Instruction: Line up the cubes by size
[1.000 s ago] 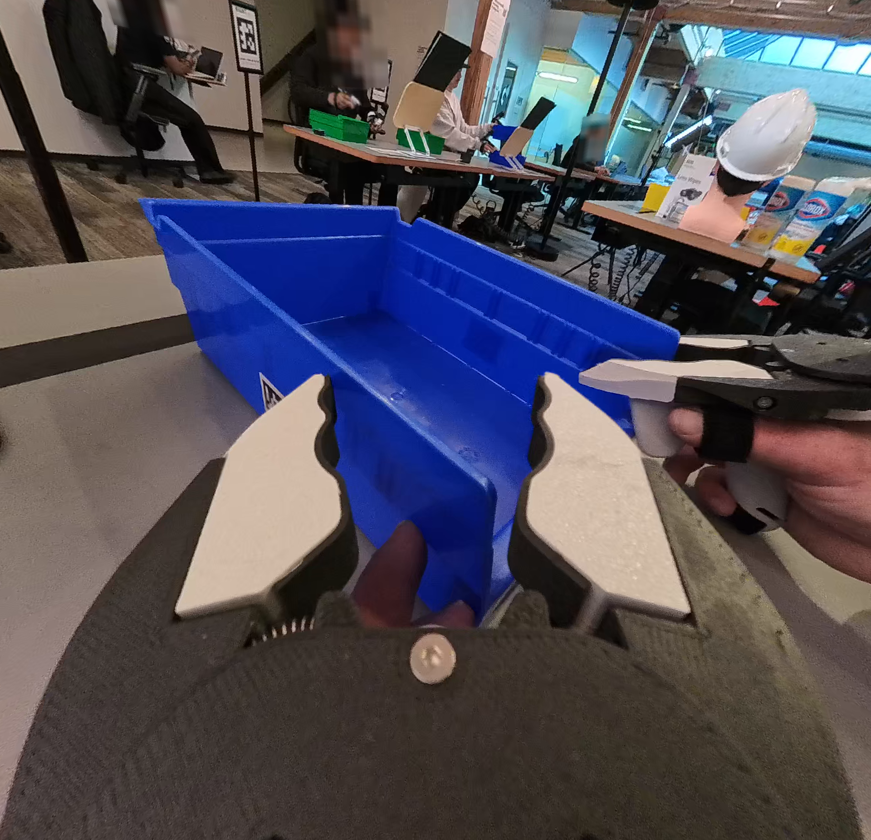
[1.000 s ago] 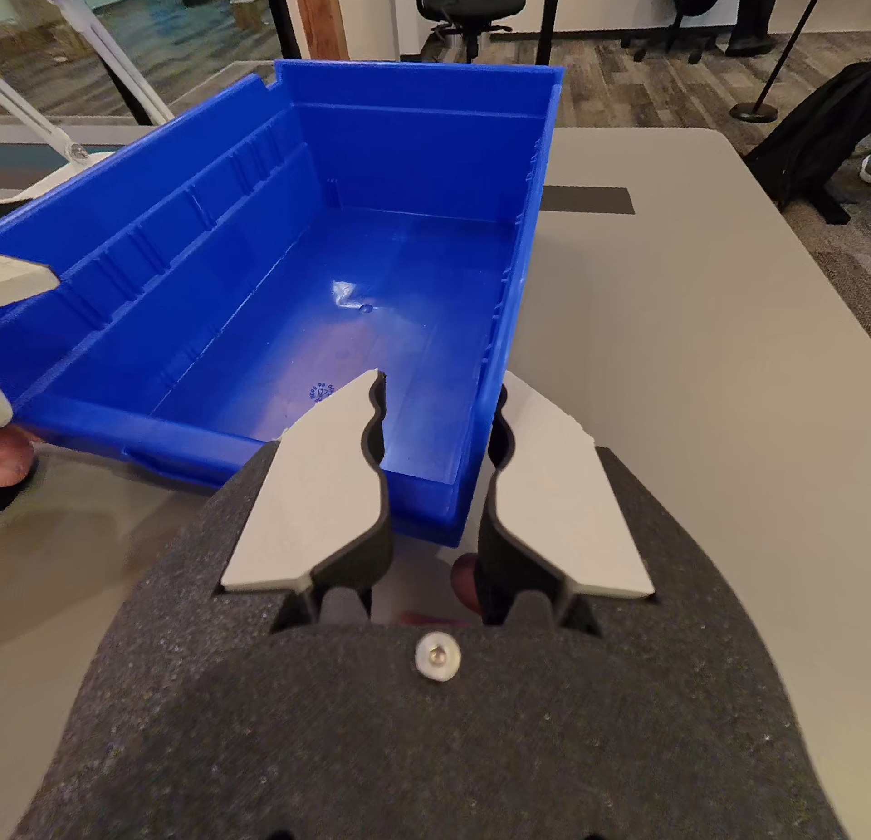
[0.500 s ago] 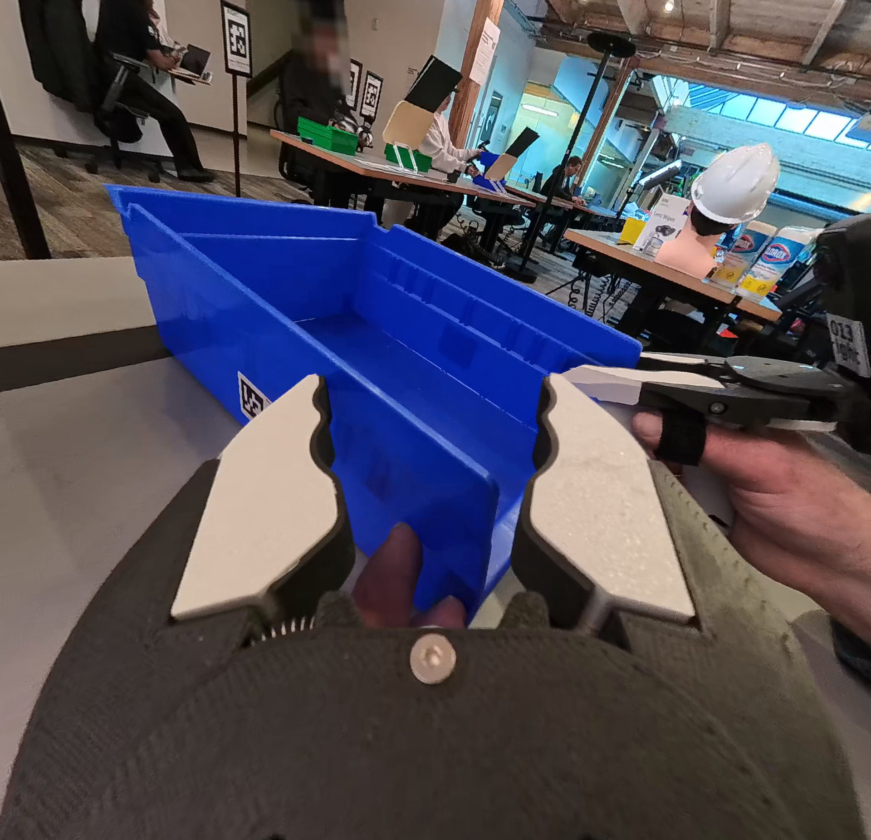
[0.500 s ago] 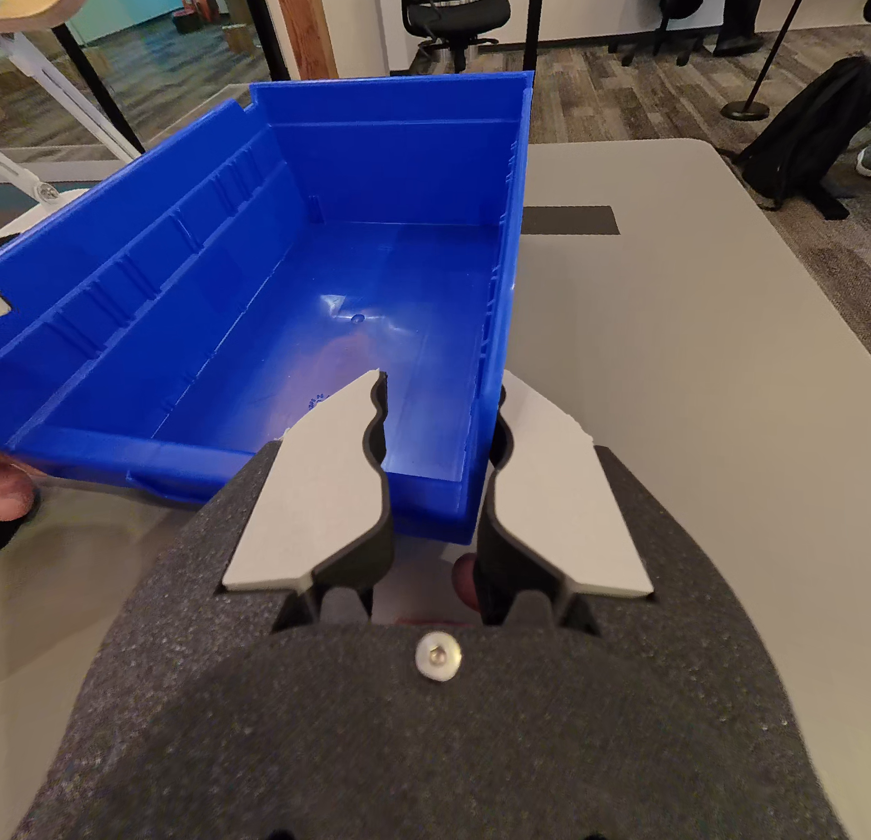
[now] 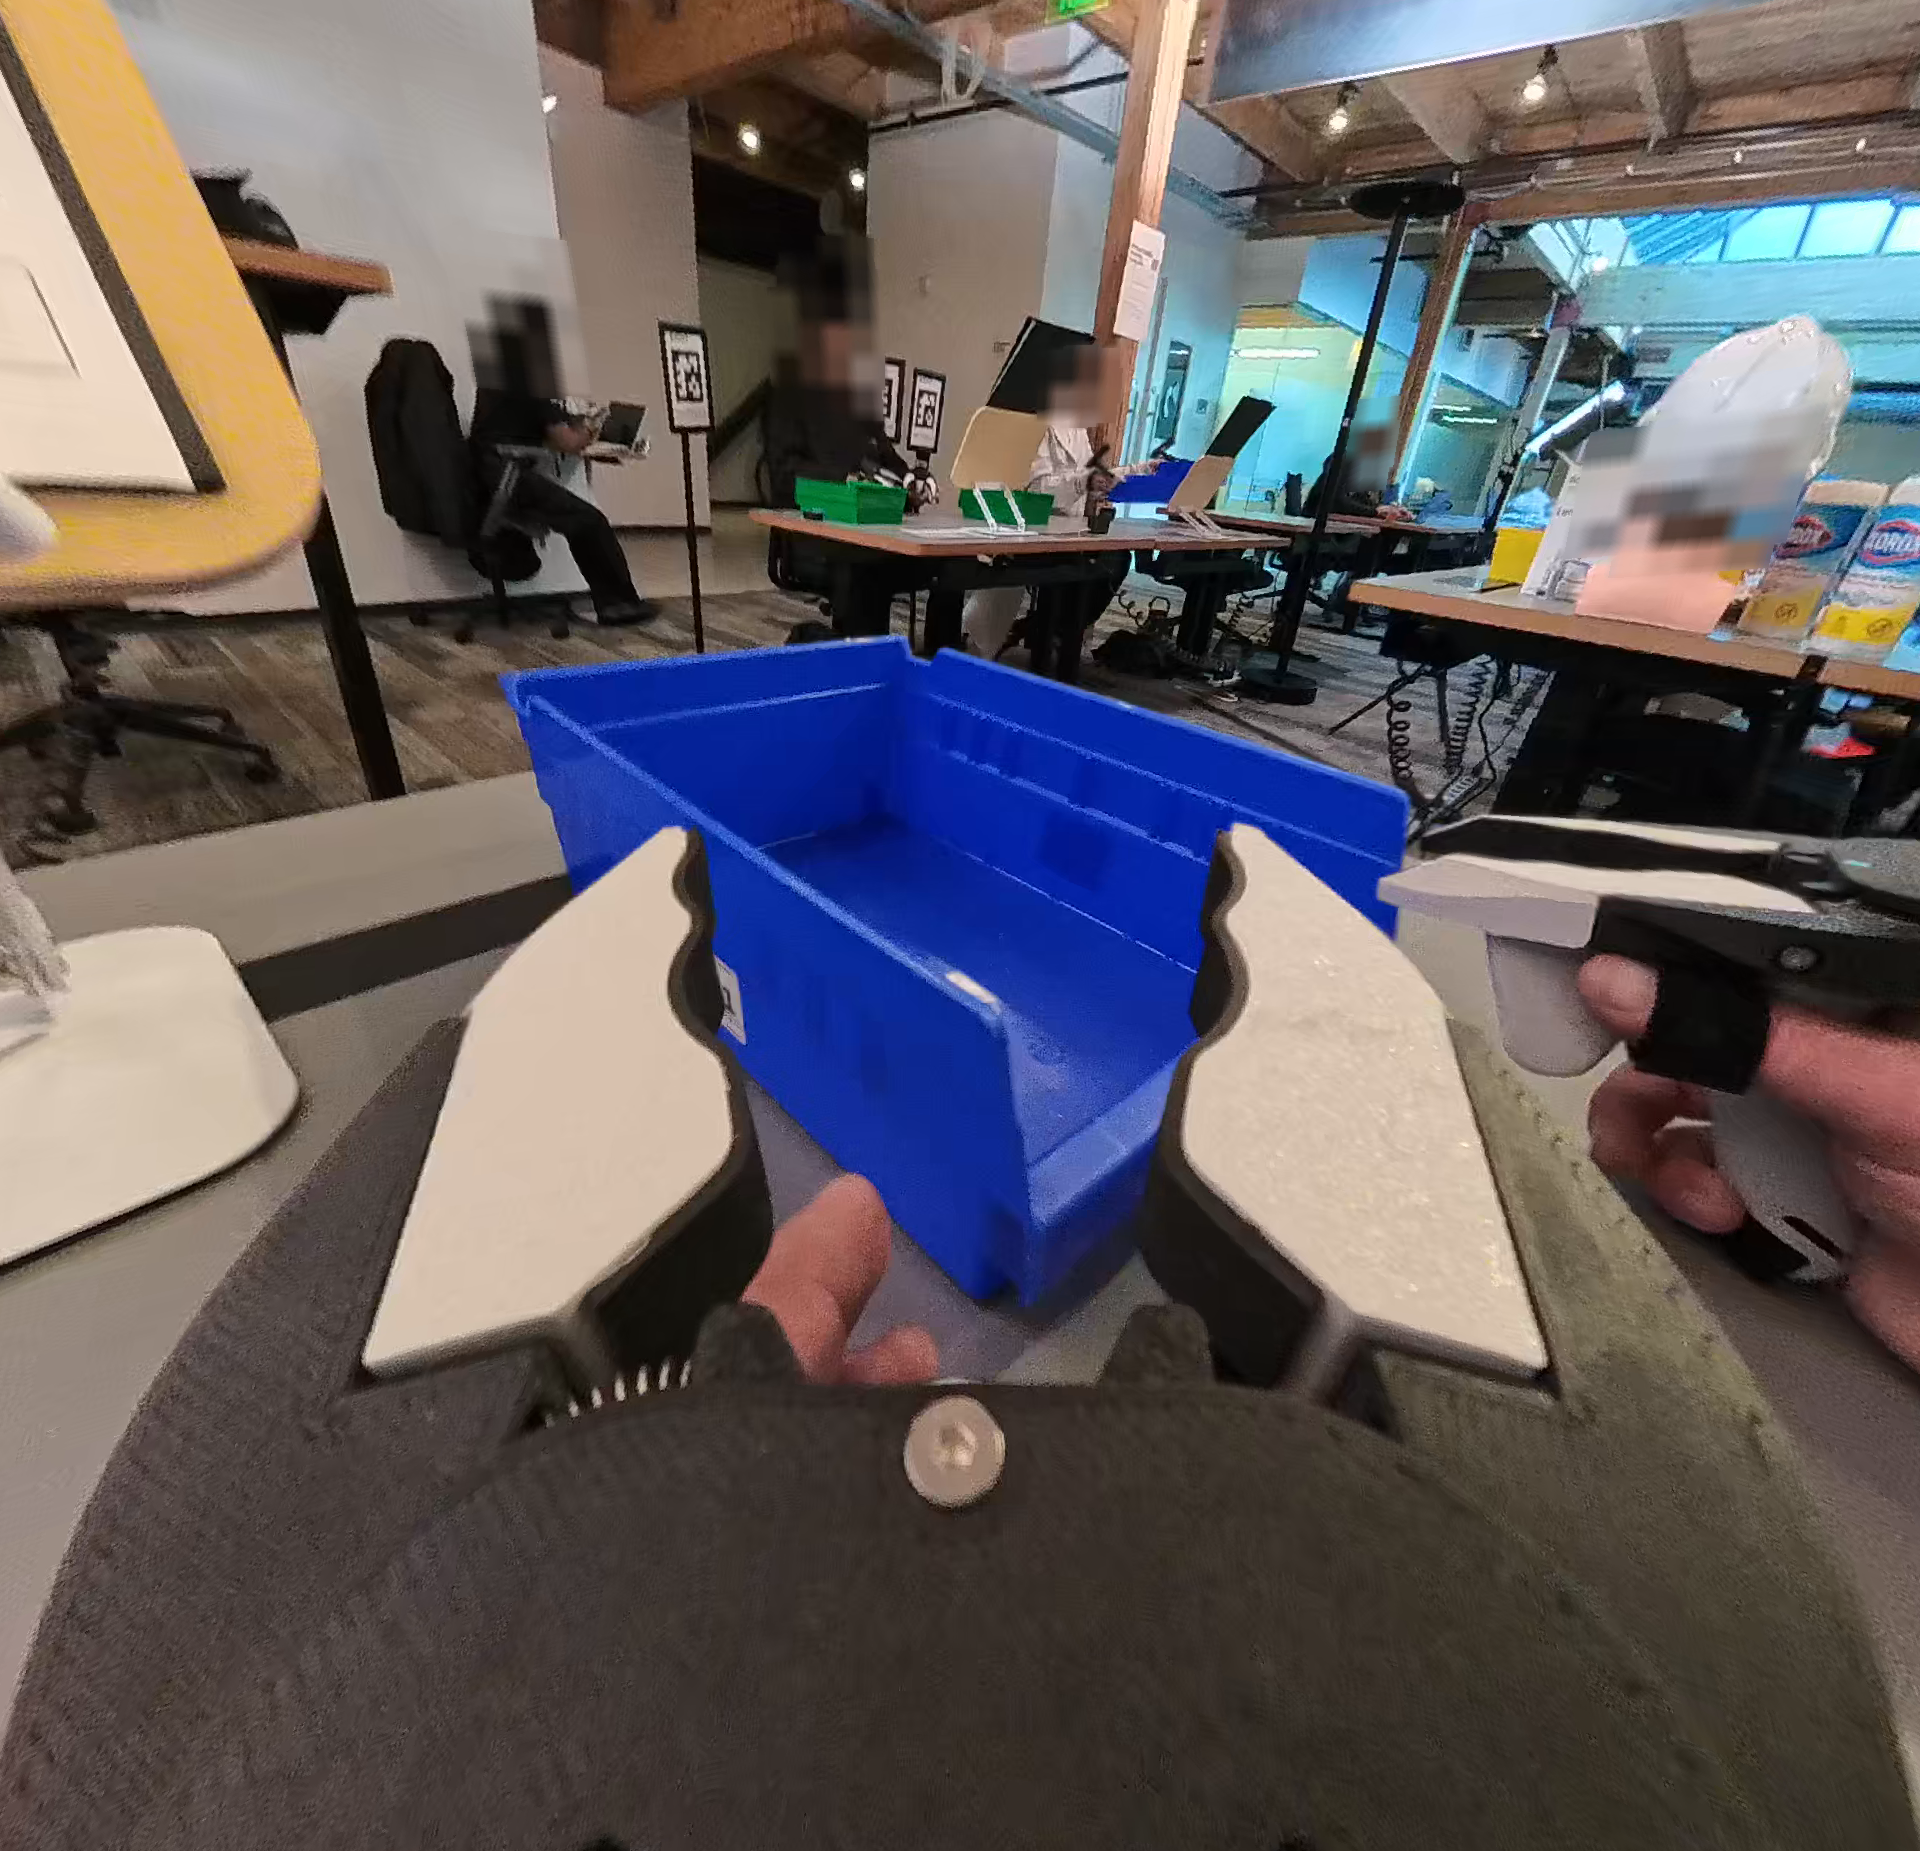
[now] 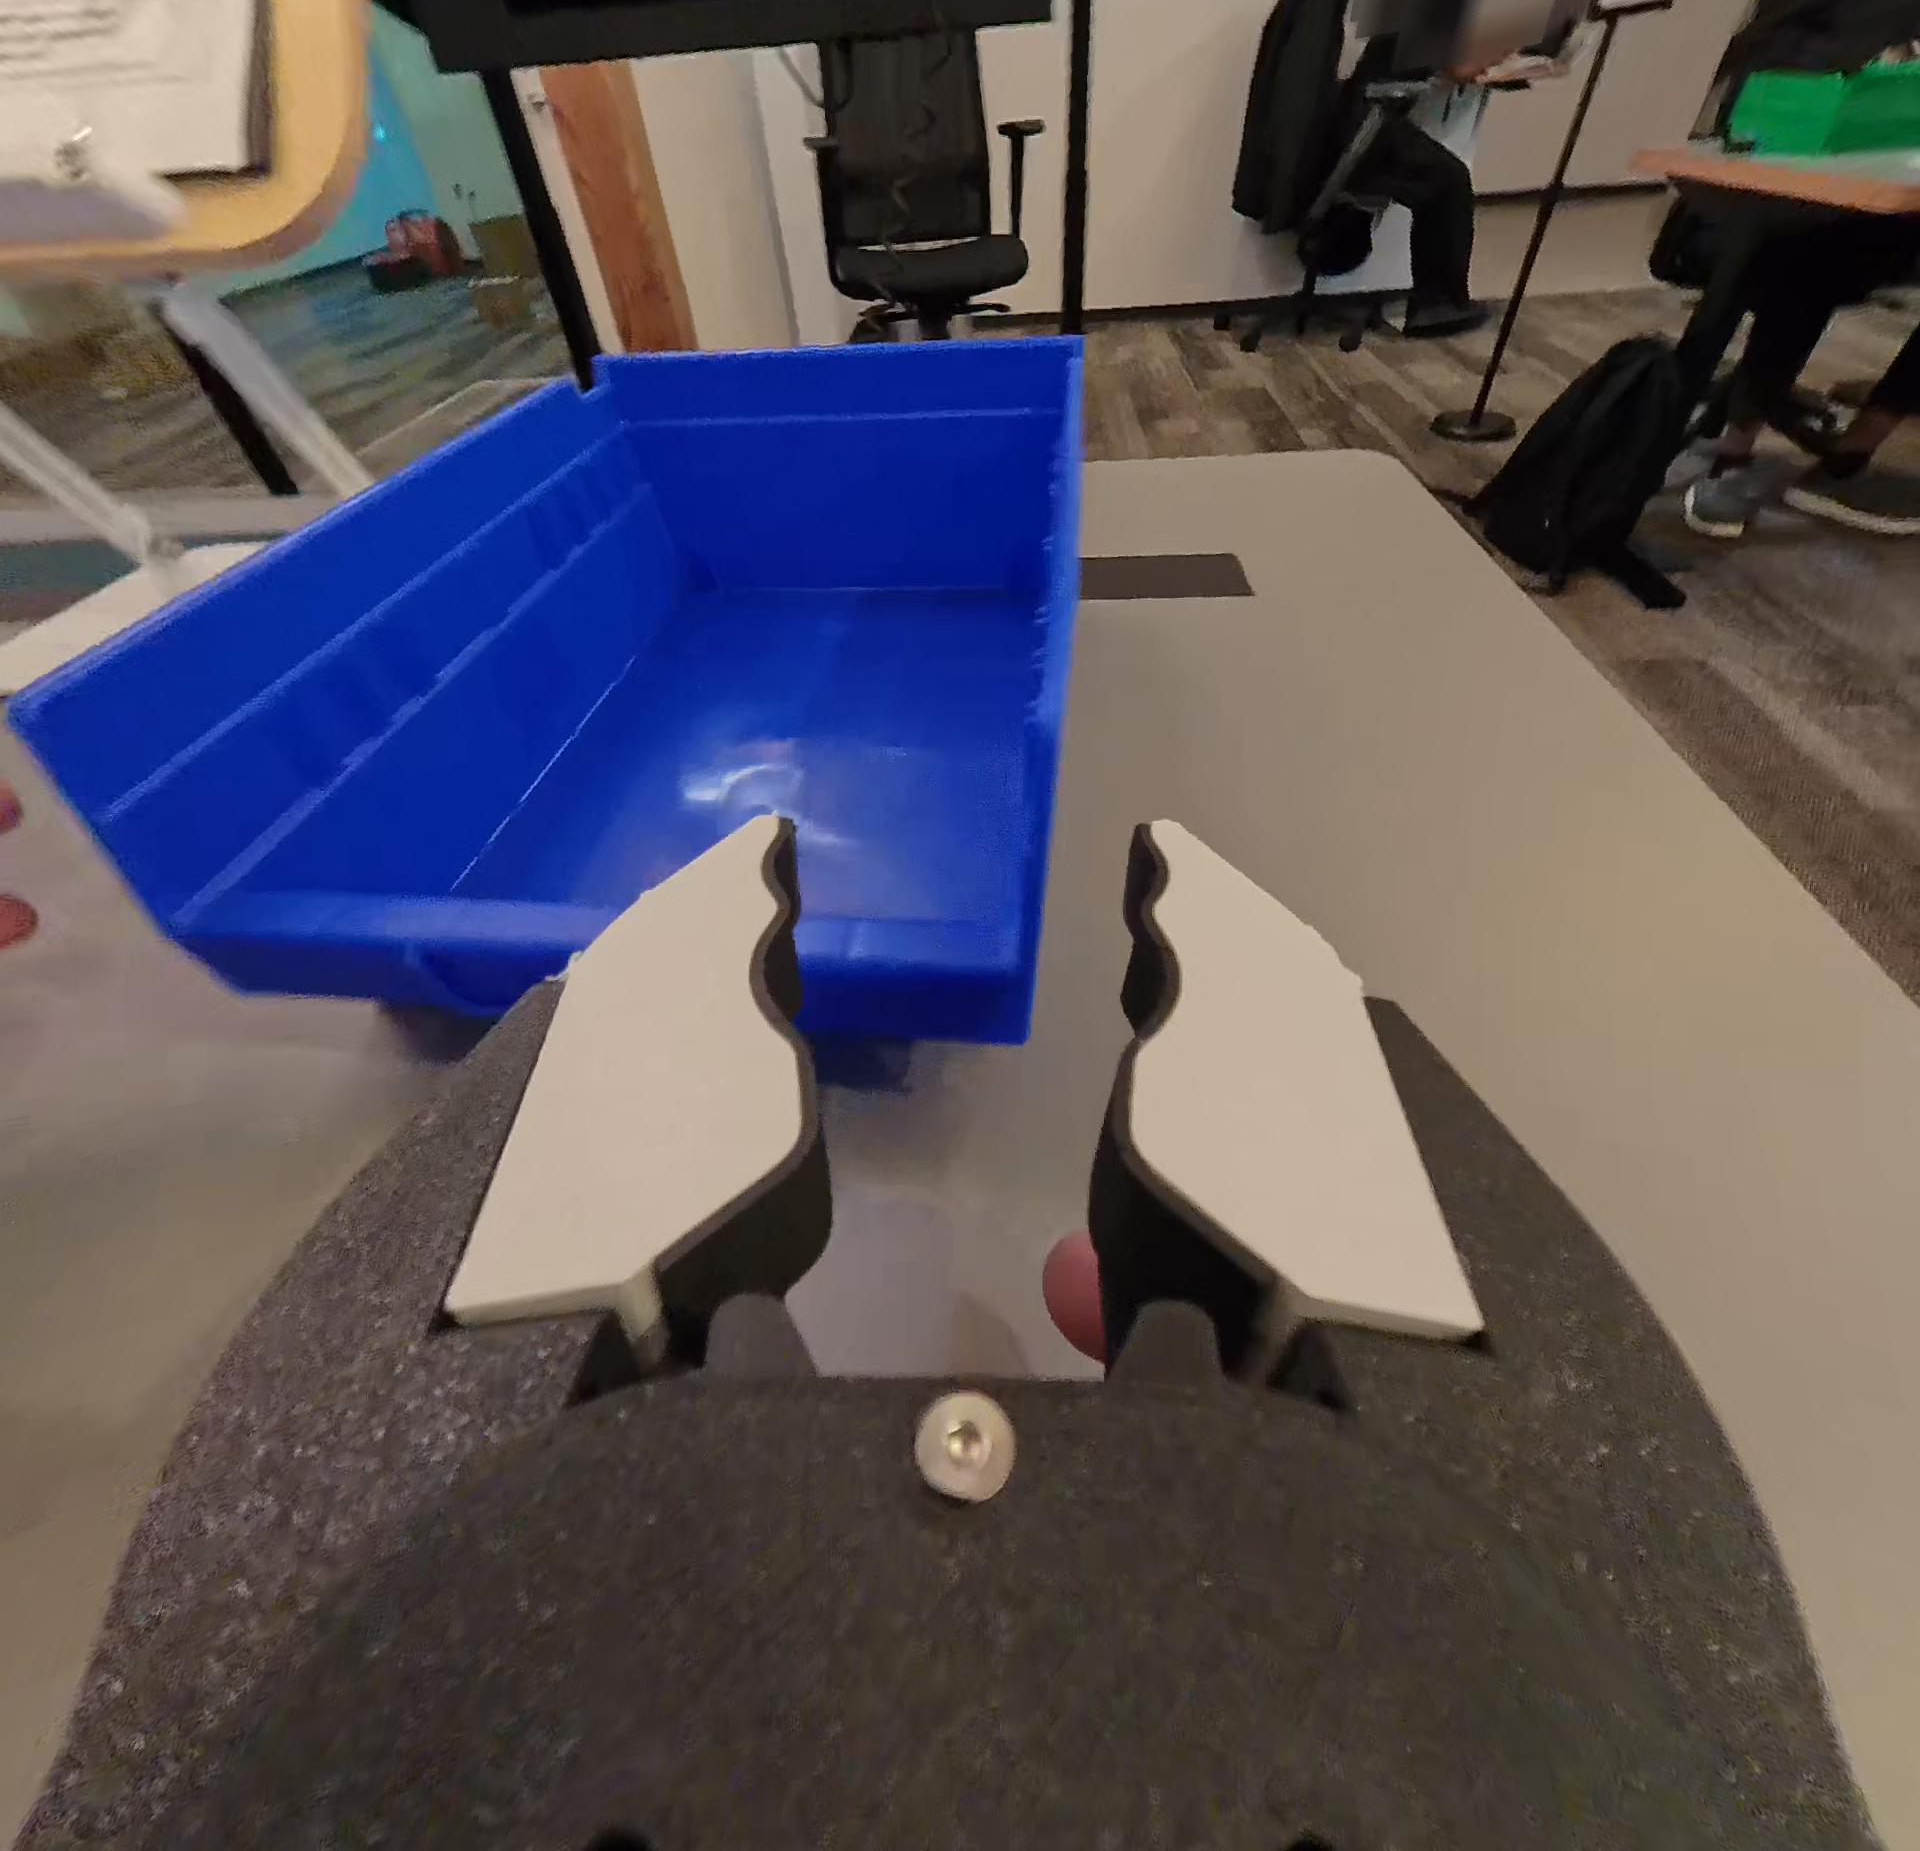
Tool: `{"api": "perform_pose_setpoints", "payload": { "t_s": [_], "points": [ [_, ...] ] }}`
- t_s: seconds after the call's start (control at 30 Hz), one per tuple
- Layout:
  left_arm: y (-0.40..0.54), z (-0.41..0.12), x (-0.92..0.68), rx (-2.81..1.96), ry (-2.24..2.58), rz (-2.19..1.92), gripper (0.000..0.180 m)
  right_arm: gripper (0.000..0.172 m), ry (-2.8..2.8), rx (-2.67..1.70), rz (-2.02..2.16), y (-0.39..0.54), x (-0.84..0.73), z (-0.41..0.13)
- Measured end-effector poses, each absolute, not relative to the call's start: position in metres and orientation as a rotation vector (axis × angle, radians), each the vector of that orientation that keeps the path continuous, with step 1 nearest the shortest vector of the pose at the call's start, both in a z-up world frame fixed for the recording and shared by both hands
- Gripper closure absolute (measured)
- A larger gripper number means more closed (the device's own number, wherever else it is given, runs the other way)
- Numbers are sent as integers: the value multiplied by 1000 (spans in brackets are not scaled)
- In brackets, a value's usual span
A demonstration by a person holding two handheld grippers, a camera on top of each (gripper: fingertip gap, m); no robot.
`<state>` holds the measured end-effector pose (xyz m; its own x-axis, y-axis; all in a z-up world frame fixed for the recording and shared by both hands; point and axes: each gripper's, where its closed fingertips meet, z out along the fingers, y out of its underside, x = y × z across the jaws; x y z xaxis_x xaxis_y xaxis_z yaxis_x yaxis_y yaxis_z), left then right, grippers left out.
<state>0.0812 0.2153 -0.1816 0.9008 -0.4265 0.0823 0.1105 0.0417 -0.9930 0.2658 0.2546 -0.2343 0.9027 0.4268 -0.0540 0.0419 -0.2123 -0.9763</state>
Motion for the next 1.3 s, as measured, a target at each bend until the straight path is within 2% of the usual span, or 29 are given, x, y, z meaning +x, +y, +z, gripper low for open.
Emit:
{"api": "perform_pose_setpoints", "payload": {
  "t_s": [0.1,0.17,0.43,0.6,0.8,0.9,1.0,1.13,1.2,1.3],
  "points": [
    [181,-167,80,-1439,323,-350,88,120,-465,-1708,321,229,248,-232],
    [150,-155,75,-1407,377,-302,94,125,-543,-1651,348,207,226,-227],
    [50,-95,-54,-1349,242,24,92,120,-925,-1533,603,126,78,-231],
    [4,-85,-168,-1381,37,280,96,114,-1112,-1426,710,92,-17,-232],
    [-25,-129,-248,-1540,-142,464,84,114,-1208,-1392,708,85,-89,-238],
    [-31,-166,-253,-1650,-181,437,77,119,-1220,-1442,715,89,-106,-244],
    [-32,-192,-254,-1714,-192,426,79,128,-1225,-1484,701,94,-112,-249],
    [-23,-218,-256,-1813,-198,392,94,130,-1261,-1534,703,96,-118,-257],
    [-20,-228,-254,-1842,-204,344,111,137,-1295,-1521,682,92,-120,-259],
    [-19,-235,-259,-1854,-216,348,124,146,-1335,-1499,658,87,-124,-262]
  ]
}}
